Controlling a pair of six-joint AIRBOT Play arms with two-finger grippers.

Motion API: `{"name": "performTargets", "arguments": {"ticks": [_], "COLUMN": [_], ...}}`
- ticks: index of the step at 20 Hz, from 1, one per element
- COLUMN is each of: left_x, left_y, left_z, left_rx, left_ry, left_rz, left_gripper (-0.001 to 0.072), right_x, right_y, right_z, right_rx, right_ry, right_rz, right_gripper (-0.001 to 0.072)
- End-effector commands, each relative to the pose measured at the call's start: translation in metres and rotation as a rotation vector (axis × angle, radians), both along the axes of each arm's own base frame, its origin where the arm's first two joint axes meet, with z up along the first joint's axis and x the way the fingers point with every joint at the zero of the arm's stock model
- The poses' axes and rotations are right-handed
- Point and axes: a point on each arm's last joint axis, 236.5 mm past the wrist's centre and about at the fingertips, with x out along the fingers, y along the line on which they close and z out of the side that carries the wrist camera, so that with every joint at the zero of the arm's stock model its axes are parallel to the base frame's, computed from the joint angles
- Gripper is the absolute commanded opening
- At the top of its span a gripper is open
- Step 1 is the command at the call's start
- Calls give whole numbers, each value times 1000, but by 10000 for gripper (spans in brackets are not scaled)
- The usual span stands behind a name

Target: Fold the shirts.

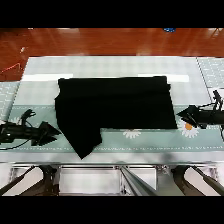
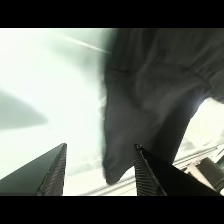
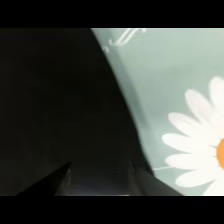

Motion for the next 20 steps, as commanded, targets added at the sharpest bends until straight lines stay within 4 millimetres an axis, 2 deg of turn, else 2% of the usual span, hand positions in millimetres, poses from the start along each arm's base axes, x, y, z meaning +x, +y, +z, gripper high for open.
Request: {"name": "performTargets", "arguments": {"ticks": [1,3,6,8,9,10,11,12,13,14,17,20], "left_x": [15,27,30,30,28,26,25,24,23,23,22,20], "left_y": [-28,-39,-55,-60,-61,-63,-63,-64,-65,-65,-65,-66], "left_z": [-10,-16,-21,-21,-21,-20,-20,-20,-19,-19,-19,-18], "left_rx": [31,76,115,122,118,109,107,104,100,100,99,93], "left_ry": [-58,-82,-123,-133,-130,-121,-120,-116,-112,-112,-112,-105], "left_rz": [-32,-31,-102,-125,-131,-138,-139,-142,-146,-146,-146,-152], "left_gripper": [507,507,507,504,443,145,26,25,25,25,25,25], "right_x": [-4,-4,-3,-2,-6,-18,-36,-56,-70,-75,-70,-68], "right_y": [5,6,2,-20,-36,-51,-62,-65,-61,-52,-26,-2], "right_z": [0,0,1,5,4,-2,-10,-20,-30,-36,-41,-52], "right_rx": [18,22,21,18,17,5,-9,-13,-9,22,131,183], "right_ry": [3,7,7,1,6,45,109,178,226,244,239,279], "right_rz": [-1,-2,-25,-105,-161,-209,-244,-258,-251,-262,-260,-171], "right_gripper": [406,406,406,406,406,406,406,406,406,406,406,406]}}
